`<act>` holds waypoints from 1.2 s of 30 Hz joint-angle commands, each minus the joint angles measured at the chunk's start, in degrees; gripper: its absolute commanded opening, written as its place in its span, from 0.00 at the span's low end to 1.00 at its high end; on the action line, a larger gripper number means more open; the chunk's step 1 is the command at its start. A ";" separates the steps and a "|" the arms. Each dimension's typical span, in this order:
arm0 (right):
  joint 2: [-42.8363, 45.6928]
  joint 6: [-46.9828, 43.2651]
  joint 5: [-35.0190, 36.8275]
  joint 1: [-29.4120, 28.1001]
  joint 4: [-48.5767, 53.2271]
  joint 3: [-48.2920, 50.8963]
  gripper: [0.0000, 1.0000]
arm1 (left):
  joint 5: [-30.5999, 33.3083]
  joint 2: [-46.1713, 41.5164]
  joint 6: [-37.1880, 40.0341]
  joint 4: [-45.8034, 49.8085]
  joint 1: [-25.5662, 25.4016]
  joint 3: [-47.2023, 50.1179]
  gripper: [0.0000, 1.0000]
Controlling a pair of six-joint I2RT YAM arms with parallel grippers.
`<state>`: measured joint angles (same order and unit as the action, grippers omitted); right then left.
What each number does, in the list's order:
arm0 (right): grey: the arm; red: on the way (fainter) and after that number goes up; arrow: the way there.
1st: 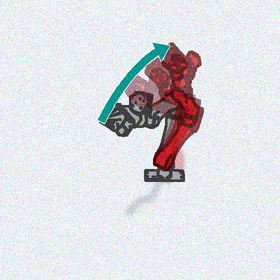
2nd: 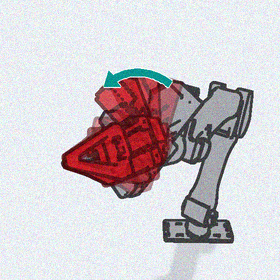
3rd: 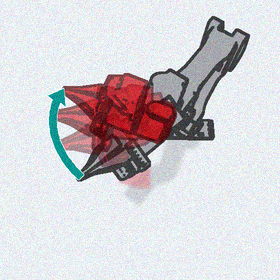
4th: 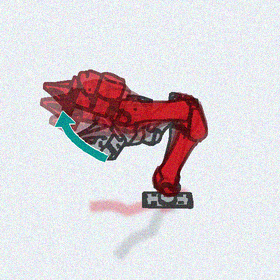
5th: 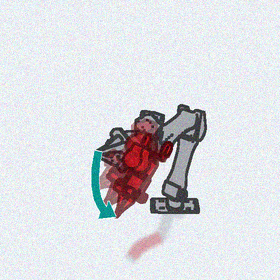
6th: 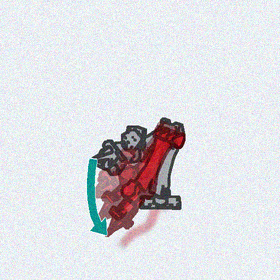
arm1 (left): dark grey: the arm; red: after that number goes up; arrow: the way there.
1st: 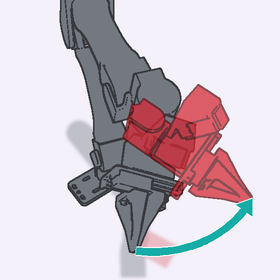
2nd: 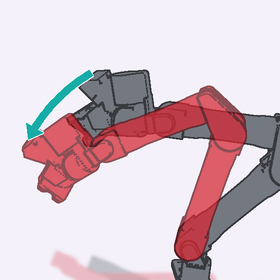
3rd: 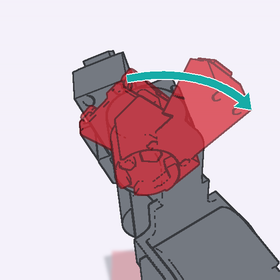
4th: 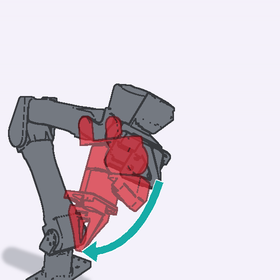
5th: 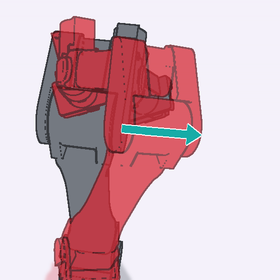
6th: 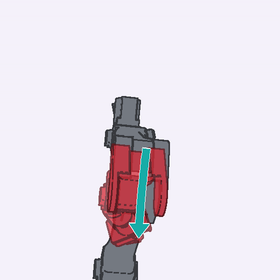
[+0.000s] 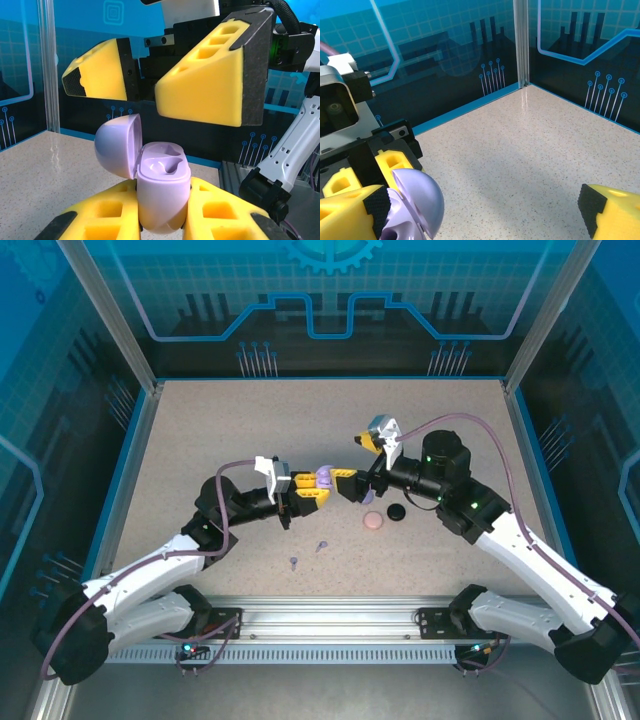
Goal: Insert wireless bluetooth earbuds into charging case
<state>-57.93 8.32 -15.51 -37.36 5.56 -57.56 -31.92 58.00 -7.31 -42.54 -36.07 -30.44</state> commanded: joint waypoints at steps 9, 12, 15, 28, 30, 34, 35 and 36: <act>3.75 5.14 12.39 0.71 12.31 -2.01 0.99 | 3.98 -6.40 3.26 -1.33 -0.33 5.28 0.00; 1.91 10.54 16.11 0.71 19.19 -2.94 0.98 | 5.69 -9.90 4.13 0.91 -0.37 6.95 0.00; -1.59 14.57 16.70 0.63 25.33 -3.78 0.96 | 7.01 -13.96 5.00 4.98 -0.39 7.88 0.00; -24.71 26.22 12.00 -11.66 22.92 -3.75 0.74 | 11.01 -30.66 7.85 18.95 -0.37 5.24 0.00; -28.92 26.22 13.59 -14.72 24.04 -6.33 0.74 | 10.85 -31.51 7.85 20.45 -0.34 3.79 0.00; -36.82 27.05 14.19 -19.12 26.35 -11.00 0.71 | 10.49 -31.89 7.45 22.67 -0.33 0.97 0.00; -38.80 27.10 13.98 -20.06 26.96 -12.25 0.70 | 10.48 -31.89 7.32 22.83 -0.34 0.40 0.00; -40.59 27.10 13.88 -21.04 27.57 -13.48 0.69 | 10.44 -31.89 7.23 22.80 -0.40 -0.03 0.00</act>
<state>-95.09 33.98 -1.89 -56.25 30.24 -67.44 -22.22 26.87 -0.91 -21.08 -36.07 -27.49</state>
